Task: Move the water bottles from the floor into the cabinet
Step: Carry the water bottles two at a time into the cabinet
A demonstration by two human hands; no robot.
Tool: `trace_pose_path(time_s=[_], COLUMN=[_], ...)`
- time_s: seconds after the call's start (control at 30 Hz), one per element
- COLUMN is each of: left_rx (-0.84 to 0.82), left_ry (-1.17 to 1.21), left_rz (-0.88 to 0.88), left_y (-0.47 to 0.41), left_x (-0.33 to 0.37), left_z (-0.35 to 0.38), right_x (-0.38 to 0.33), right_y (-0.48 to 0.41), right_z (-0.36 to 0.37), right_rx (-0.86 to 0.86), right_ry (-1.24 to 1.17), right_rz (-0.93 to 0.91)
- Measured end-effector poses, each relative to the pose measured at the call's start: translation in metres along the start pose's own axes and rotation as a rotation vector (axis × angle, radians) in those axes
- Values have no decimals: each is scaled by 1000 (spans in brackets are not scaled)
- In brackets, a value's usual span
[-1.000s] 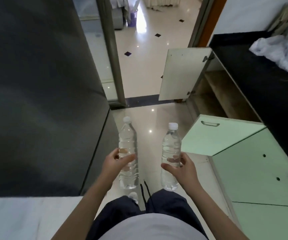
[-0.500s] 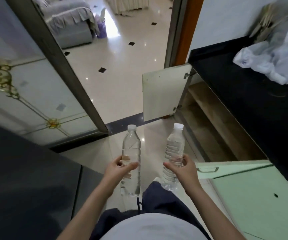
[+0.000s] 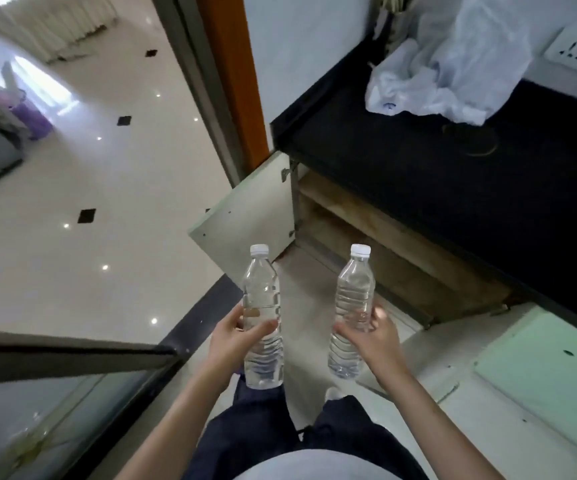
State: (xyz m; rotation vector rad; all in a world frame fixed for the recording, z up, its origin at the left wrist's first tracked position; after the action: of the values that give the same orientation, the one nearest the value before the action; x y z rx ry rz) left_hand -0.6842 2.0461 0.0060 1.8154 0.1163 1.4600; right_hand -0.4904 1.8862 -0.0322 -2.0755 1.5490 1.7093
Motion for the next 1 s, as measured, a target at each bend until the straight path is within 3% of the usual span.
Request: trace_pose_path(time_s=[0.23,0.47,0.73,1.0], left_rx=[-264,-421,-356,-417], left_ry=[-196,-345,-295,-266], left_rz=[-90,-78,-71,-2], left_y=[-134,-243,-396,-577], left_x=[46,40,-86,-233], left_z=[16,68,122,178], right_x=[-8,0,109,263], right_y=[-55,-138,-289,-456], right_z=[37,50,100,159], right_rx=[278,347,363,330], right_ry=[-112,-197,-235,-199], right_rz=[254,257,181,88])
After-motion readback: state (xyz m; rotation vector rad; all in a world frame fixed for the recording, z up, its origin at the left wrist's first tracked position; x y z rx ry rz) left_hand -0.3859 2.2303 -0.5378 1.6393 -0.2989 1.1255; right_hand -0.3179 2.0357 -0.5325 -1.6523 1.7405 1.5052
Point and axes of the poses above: each hand's wrist, its own y-axis away from the middle knuckle, its own z-axis out of the palm, x = y × z, the point moved 2 cm from there along -y, towards the middle knuckle, and after that the axes turned 14 degrees about y, right-handed, at the moved point
